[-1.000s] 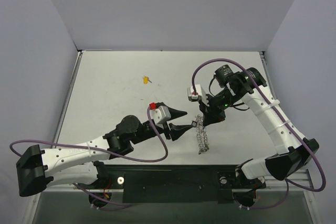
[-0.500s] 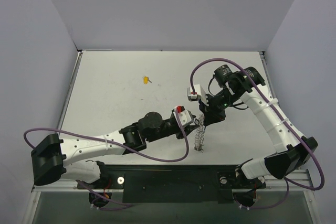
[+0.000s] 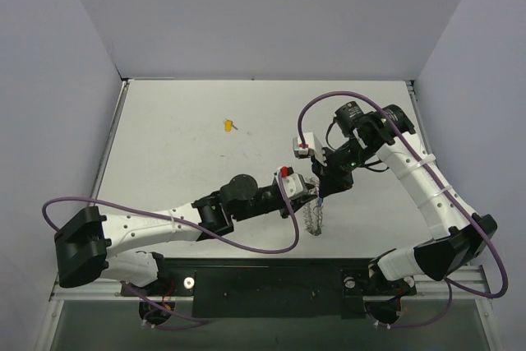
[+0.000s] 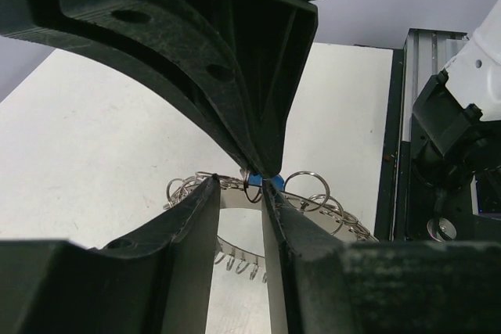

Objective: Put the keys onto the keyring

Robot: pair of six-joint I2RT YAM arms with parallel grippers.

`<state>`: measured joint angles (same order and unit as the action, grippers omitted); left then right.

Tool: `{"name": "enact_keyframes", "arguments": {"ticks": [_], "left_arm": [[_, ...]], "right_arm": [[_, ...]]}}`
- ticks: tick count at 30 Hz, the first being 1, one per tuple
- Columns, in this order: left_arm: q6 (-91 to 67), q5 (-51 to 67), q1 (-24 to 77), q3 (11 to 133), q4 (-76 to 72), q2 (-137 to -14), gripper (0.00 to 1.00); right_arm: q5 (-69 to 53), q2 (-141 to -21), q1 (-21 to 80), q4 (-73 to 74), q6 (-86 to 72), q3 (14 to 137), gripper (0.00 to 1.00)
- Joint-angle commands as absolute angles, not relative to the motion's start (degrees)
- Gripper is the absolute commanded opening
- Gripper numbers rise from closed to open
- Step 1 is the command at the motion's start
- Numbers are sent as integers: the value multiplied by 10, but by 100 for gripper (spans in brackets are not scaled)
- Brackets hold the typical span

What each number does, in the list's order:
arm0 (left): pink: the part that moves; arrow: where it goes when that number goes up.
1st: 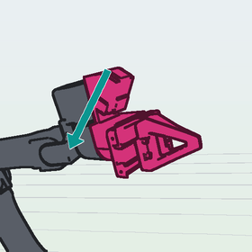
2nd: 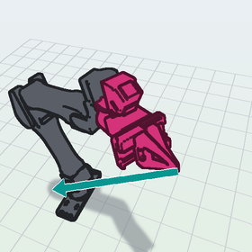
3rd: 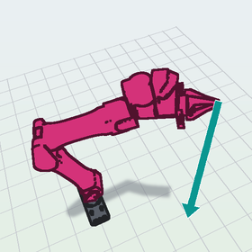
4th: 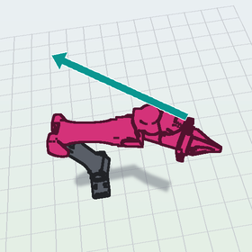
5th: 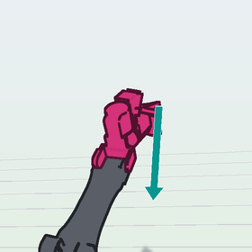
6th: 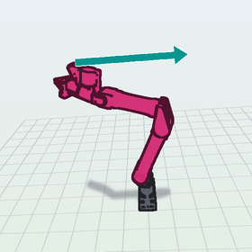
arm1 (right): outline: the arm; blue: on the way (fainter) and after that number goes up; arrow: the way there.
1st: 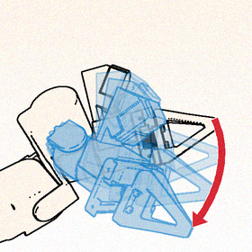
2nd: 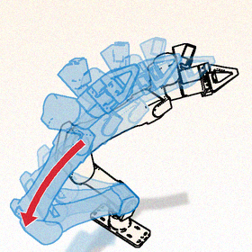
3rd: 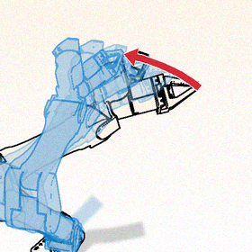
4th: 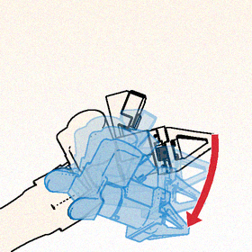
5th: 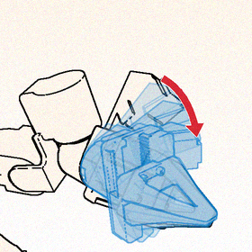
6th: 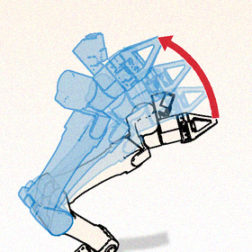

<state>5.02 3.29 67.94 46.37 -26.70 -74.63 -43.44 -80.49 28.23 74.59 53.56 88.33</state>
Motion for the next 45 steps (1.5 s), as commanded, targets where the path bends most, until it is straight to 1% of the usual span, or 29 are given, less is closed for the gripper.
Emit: {"name": "enact_keyframes", "arguments": {"ticks": [1,2,6,14,16,17,18,23,24,26,27,28,30,31,33,34,37,41,45], "left_arm": [[43,46,683,490,-308,-750,35],[43,47,683,489,-309,-752,32],[40,52,683,491,-310,-755,26],[31,68,682,493,-309,-759,25],[30,72,681,492,-309,-760,18],[29,74,679,493,-311,-759,4],[26,75,679,490,-315,-759,0],[5,64,674,469,-350,-743,0],[4,55,673,455,-371,-739,0],[-38,45,668,424,-421,-725,0],[-47,38,664,411,-442,-717,0],[-68,35,661,383,-494,-712,0],[-100,25,656,339,-587,-702,0],[-116,15,654,310,-656,-701,0],[-138,5,653,283,-725,-707,0],[-141,-9,652,278,-742,-713,0],[-163,-24,652,268,-794,-722,0],[-179,-28,652,266,-846,-742,0],[-190,-30,652,274,-856,-748,0]], "right_arm": [[-454,-804,286,782,531,894,0],[-454,-803,286,781,531,894,0],[-456,-802,286,781,531,895,0],[-461,-803,287,782,533,894,0],[-461,-802,286,781,534,893,0],[-461,-802,286,781,534,893,0],[-461,-802,286,782,534,893,0],[-464,-796,282,780,536,891,1],[-469,-795,274,780,535,892,7],[-495,-790,247,783,534,899,31],[-517,-788,230,785,533,903,33],[-525,-788,214,791,541,908,36],[-551,-783,189,800,566,910,37],[-570,-776,184,801,581,905,37],[-596,-762,177,806,628,885,39],[-620,-751,177,809,660,870,41],[-660,-738,181,809,710,843,46],[-660,-750,199,807,725,847,46],[-652,-760,212,802,728,863,46]]}}
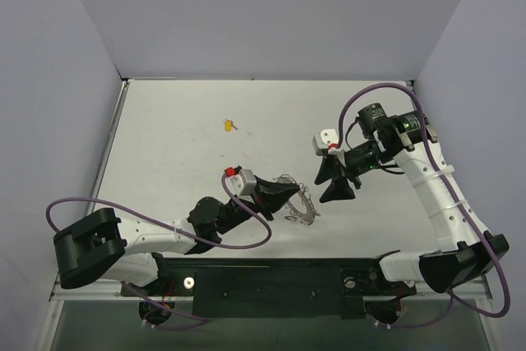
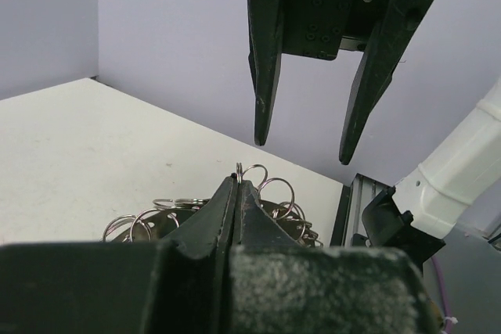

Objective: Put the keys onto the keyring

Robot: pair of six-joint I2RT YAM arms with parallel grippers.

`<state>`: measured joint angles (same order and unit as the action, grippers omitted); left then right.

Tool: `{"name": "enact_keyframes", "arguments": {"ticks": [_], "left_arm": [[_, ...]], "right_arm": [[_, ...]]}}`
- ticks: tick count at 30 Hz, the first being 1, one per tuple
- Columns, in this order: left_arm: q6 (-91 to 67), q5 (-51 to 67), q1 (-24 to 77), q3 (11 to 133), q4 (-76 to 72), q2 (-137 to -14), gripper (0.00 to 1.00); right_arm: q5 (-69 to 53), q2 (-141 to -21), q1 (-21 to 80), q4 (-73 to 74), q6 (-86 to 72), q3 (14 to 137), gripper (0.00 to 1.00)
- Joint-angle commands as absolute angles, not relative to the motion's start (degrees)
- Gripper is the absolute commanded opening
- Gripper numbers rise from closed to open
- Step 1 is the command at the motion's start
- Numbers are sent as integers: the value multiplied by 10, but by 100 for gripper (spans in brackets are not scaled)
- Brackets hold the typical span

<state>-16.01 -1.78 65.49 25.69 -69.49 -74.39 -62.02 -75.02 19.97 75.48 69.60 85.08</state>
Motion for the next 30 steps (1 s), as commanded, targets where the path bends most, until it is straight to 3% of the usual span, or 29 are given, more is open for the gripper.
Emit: {"name": "enact_keyframes", "arguments": {"ticks": [1,17,23,30], "left_arm": [[-192,-30,652,274,-855,-748,0],[-182,-17,653,293,-808,-746,0],[-178,-15,653,297,-809,-750,0],[-177,-30,654,301,-802,-749,0]], "right_arm": [[-650,-761,213,798,720,870,46],[-576,-755,242,602,408,878,41],[-579,-751,251,560,358,850,32],[-546,-744,261,550,344,838,31]]}}
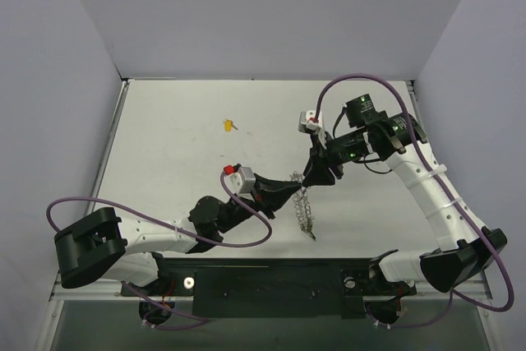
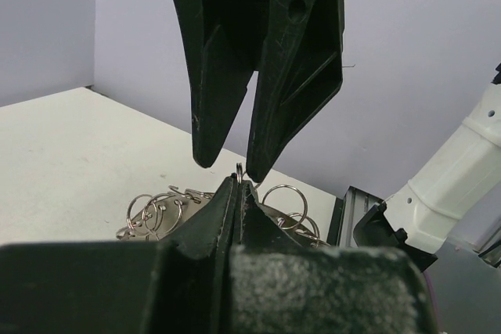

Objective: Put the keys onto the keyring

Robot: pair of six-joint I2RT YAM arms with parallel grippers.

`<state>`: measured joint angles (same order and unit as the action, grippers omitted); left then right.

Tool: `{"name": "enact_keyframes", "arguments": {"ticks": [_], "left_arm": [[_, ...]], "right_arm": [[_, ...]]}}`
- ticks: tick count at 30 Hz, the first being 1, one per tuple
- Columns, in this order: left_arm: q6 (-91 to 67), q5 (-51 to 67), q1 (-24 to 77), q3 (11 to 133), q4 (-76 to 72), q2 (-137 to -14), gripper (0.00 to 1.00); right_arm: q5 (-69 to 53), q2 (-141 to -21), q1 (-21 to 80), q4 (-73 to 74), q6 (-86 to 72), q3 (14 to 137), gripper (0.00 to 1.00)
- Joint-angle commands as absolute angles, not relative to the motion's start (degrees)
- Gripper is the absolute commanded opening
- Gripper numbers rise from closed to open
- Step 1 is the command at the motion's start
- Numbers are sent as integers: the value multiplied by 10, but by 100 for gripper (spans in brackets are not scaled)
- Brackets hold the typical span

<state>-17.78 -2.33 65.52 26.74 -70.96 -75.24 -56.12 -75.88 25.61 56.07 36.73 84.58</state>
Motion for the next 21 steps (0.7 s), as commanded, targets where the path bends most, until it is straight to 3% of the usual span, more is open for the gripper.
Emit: {"name": "enact_keyframes", "arguments": {"ticks": [1,7,16,21], "left_arm": [[-176,-30,654,301,-800,-748,0],[-178,-50,654,299,-789,-744,0],[-186,-61,654,297,-792,-742,0],[-196,-80,655,299,-802,-743,0]], "right_arm": [[-540,-744,261,551,344,837,30],[-519,-737,265,550,346,824,26],[-526,-737,269,560,370,825,2],[-520,-736,279,569,395,817,0]]}}
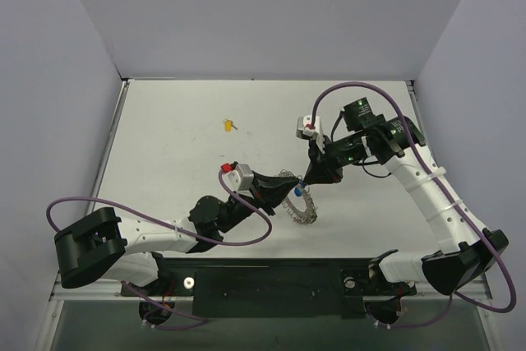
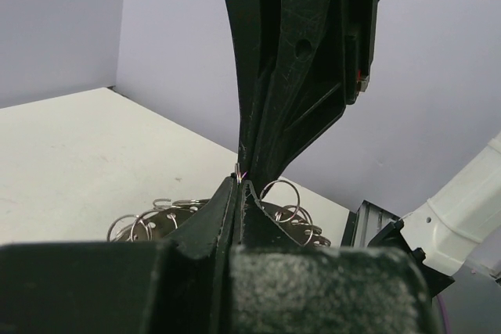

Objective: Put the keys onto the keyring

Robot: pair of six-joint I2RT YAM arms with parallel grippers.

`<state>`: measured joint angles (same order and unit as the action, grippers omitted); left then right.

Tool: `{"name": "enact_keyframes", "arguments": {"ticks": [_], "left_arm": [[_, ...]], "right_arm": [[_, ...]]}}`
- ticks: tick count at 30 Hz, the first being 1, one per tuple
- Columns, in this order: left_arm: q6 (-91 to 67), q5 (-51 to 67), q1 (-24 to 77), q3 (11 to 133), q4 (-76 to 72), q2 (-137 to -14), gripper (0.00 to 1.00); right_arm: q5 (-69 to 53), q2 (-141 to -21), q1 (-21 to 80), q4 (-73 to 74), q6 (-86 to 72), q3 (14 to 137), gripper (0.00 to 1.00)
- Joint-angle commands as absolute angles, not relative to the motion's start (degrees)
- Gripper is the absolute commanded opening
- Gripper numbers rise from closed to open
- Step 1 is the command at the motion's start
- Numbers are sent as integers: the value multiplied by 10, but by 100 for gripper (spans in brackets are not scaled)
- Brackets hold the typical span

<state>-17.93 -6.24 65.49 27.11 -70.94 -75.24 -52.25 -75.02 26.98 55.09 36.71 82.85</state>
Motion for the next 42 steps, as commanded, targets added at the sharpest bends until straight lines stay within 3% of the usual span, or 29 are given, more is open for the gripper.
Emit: {"name": "enact_keyframes", "arguments": {"ticks": [1,10,11,14,18,30,42], "left_arm": [[-195,-83,657,300,-803,-743,0],[-214,-94,658,310,-842,-767,0],[-214,-91,658,309,-844,-769,0],[-215,-81,656,300,-847,-768,0],[-227,-37,639,284,-832,-754,0],[-244,126,603,294,-815,-758,0],[-258,144,603,308,-837,-776,0]], "right_arm": [[-517,-736,282,569,402,814,0],[-515,-737,305,571,419,806,1],[-512,-735,303,572,418,809,3],[-525,-726,290,584,417,816,22],[-560,-717,248,604,419,831,32],[-651,-733,210,627,470,824,39],[-650,-746,228,635,499,811,38]]}}
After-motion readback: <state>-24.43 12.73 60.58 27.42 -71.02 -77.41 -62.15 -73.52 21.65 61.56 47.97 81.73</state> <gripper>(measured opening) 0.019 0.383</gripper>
